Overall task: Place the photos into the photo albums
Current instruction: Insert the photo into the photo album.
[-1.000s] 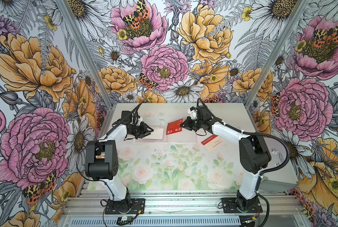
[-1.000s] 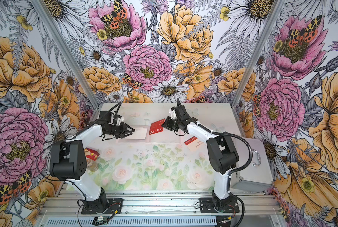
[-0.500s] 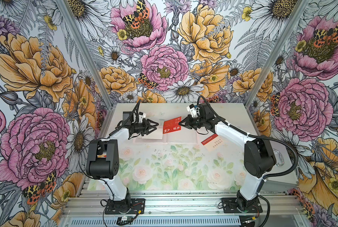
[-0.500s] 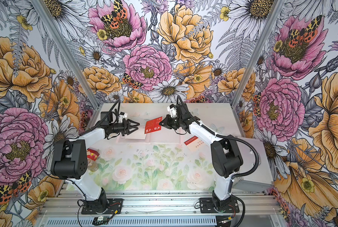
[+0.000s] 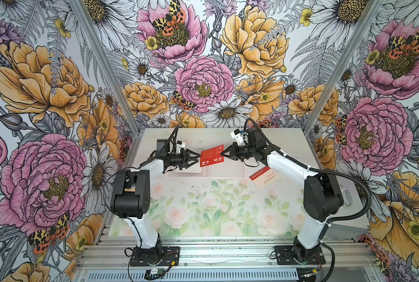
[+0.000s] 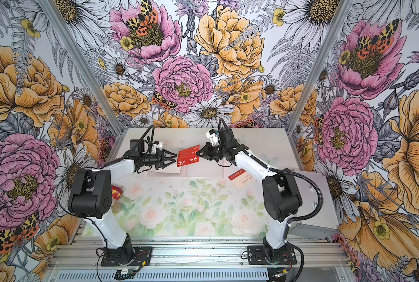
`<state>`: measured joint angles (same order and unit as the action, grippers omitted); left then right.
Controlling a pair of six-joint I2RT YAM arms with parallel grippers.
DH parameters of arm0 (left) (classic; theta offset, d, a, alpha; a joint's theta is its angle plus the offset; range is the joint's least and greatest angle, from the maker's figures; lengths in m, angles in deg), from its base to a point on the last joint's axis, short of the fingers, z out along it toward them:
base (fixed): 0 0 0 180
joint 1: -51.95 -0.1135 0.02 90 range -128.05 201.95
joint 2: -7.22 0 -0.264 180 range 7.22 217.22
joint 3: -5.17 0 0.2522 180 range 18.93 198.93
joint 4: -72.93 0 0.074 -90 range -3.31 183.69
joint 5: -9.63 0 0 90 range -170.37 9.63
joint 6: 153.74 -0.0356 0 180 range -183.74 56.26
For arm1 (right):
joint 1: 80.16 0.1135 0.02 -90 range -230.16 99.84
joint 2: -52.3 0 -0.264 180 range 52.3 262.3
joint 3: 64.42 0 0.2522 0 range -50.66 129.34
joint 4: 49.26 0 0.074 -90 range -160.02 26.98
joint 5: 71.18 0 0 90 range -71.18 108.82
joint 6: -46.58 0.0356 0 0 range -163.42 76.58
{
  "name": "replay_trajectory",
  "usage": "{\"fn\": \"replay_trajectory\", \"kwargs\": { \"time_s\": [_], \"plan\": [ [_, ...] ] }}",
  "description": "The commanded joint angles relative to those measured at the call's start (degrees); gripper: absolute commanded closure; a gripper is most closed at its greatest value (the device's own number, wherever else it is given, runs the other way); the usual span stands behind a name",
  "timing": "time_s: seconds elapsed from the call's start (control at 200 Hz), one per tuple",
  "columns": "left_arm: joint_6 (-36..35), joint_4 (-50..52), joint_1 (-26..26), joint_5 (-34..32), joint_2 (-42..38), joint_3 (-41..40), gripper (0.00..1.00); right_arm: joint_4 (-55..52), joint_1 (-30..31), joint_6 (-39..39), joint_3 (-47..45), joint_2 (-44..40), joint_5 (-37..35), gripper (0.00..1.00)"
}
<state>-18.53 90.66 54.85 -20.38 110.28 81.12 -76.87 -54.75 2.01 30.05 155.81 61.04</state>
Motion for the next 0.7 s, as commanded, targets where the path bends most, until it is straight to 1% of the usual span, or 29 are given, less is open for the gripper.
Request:
{"fn": "replay_trajectory", "kwargs": {
  "time_s": [0.0,0.115,0.31,0.525,0.696],
  "plan": [
    [1.17,-2.27,0.59,2.5,0.37,1.48,0.57,1.62,0.17,0.08,0.41,-1.95,1.62,1.0],
    [1.76,-2.47,1.73,3.66,0.34,2.44,0.58,2.11,0.42,0.28,0.32,-1.73,2.08,1.0],
    [4.11,-4.47,1.84,4.56,-0.47,2.62,0.61,2.16,0.26,0.39,-0.11,-1.55,1.86,1.0],
    [7.55,-7.88,1.75,5.57,-1.96,2.32,0.68,2.25,0.06,0.6,-0.72,-1.29,1.39,1.0],
    [9.01,-8.68,1.94,6.64,-3.27,2.83,0.69,2.16,-0.23,0.76,-1.15,-0.46,0.68,1.0]
  ]
}}
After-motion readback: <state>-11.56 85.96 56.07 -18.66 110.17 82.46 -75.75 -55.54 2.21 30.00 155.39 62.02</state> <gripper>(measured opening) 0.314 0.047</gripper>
